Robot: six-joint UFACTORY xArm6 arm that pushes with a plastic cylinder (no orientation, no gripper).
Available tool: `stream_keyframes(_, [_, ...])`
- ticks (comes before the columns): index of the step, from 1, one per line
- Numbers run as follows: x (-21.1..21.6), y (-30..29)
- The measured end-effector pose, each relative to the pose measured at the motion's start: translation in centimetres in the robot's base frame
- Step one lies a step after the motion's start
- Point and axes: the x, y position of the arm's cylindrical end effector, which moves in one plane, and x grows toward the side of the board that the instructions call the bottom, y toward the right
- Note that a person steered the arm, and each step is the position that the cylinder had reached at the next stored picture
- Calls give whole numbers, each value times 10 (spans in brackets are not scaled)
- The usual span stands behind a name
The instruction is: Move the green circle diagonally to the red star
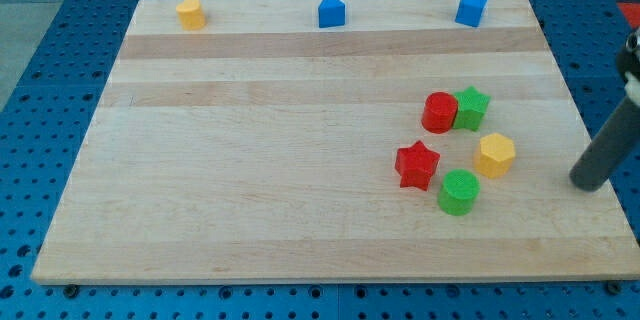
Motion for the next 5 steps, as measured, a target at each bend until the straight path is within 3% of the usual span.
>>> stream_keyframes(2, [23,-78])
stream_keyframes(5, [7,-158])
